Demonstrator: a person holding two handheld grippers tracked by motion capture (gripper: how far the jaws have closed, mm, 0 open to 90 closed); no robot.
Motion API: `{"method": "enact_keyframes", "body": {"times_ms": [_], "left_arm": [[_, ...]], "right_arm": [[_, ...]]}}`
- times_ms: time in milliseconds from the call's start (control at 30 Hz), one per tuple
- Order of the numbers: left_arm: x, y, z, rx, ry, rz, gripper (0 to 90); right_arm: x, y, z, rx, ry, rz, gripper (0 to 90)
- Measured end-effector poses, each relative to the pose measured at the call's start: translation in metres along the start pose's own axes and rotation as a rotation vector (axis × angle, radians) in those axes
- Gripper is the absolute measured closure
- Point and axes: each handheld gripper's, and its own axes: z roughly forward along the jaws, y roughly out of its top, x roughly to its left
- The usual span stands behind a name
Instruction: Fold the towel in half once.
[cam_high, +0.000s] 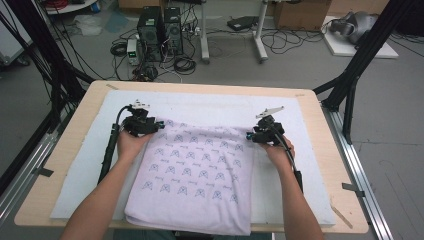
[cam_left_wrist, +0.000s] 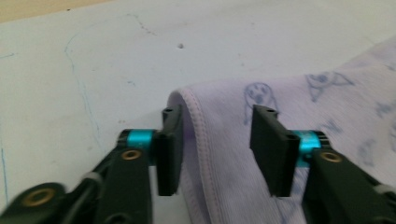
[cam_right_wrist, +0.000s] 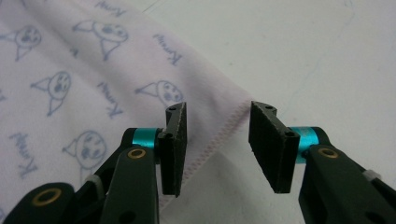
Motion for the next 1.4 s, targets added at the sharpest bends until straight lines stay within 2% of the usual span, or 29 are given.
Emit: {"method": "enact_keyframes", "body": {"times_ms": [67,100,133,167,200,233,267,333,400,533,567,600,633,667,700,767,800,833,900,1000,1033,1100,1167,1200,1300,1400], "left_arm": [[-0.001,0.002,0.007,0.002,0.015,-0.012,50.4],[0.0,0.001,0.012,0.029,0.027,-0.026,47.9],[0.002,0.0,0.016,0.064,0.031,-0.041,47.9],[0.003,-0.003,0.019,0.085,0.009,-0.051,58.0],[0.004,-0.005,0.02,0.094,-0.006,-0.042,78.3],[0.003,-0.004,0.019,0.088,0.001,-0.041,86.5],[0.002,-0.003,0.018,0.081,0.006,-0.036,87.5],[0.004,0.003,0.01,0.038,0.031,-0.042,88.0],[0.011,0.013,-0.001,-0.013,0.031,-0.076,88.0],[0.017,0.044,-0.025,-0.113,0.042,-0.057,87.9],[0.018,0.052,-0.03,-0.134,0.046,-0.052,87.3],[0.019,0.058,-0.033,-0.141,0.076,-0.038,80.9],[0.02,0.061,-0.035,-0.127,0.1,-0.031,65.4],[0.022,0.061,-0.037,-0.115,0.096,-0.022,59.2],[0.023,0.058,-0.038,-0.096,0.078,-0.009,58.8],[0.024,0.05,-0.04,-0.081,0.052,0.003,55.5],[0.024,0.044,-0.042,-0.072,0.043,0.018,55.5],[0.023,0.038,-0.044,-0.07,0.028,0.014,55.5],[0.019,0.025,-0.049,-0.057,0.004,0.042,55.5],[0.009,0.006,-0.059,-0.046,-0.031,0.089,54.8],[0.006,0.002,-0.063,-0.03,-0.046,0.108,54.3],[-0.004,-0.009,-0.071,-0.038,-0.064,0.144,52.6],[-0.014,-0.02,-0.08,-0.043,-0.089,0.163,51.8],[-0.019,-0.025,-0.084,-0.034,-0.1,0.174,51.3],[-0.034,-0.039,-0.095,-0.018,-0.131,0.212,50.6],[-0.051,-0.056,-0.106,-0.03,-0.165,0.25,51.7]], "right_arm": [[-0.005,-0.003,0.002,0.007,0.001,0.034,52.7],[-0.007,-0.005,0.005,0.021,0.013,0.056,49.1],[-0.008,-0.007,0.008,0.031,0.02,0.069,50.1],[-0.008,-0.007,0.01,0.026,0.025,0.077,56.0],[-0.008,-0.007,0.01,0.011,0.057,0.081,80.6],[-0.008,-0.006,0.011,0.002,0.111,0.076,86.1],[-0.005,-0.004,0.012,0.009,0.093,0.048,87.3],[-0.007,0.005,0.01,0.033,0.041,0.007,87.6],[-0.012,0.018,0.0,-0.019,0.012,0.016,87.6],[-0.016,0.062,-0.025,-0.077,-0.073,-0.055,87.4],[-0.018,0.073,-0.031,-0.096,-0.088,-0.053,84.9],[-0.021,0.081,-0.036,-0.122,-0.114,-0.043,74.0],[-0.024,0.086,-0.039,-0.142,-0.146,-0.017,59.0],[-0.028,0.089,-0.04,-0.139,-0.125,0.017,57.8],[-0.029,0.088,-0.04,-0.141,-0.09,0.017,55.1],[-0.025,0.081,-0.037,-0.113,-0.081,-0.012,53.3],[-0.022,0.077,-0.034,-0.101,-0.059,-0.028,52.2],[-0.018,0.071,-0.033,-0.094,-0.038,-0.034,51.8],[-0.012,0.062,-0.032,-0.044,-0.005,-0.034,49.0],[0.002,0.045,-0.038,-0.074,0.032,-0.07,49.3],[0.006,0.04,-0.041,-0.073,0.05,-0.069,49.2],[0.014,0.03,-0.049,-0.094,0.079,-0.071,49.1],[0.023,0.021,-0.056,-0.099,0.092,-0.08,48.9],[0.029,0.014,-0.061,-0.114,0.11,-0.087,49.1],[0.045,-0.001,-0.072,-0.113,0.135,-0.114,49.3],[0.059,-0.018,-0.08,-0.135,0.166,-0.116,51.4]]}}
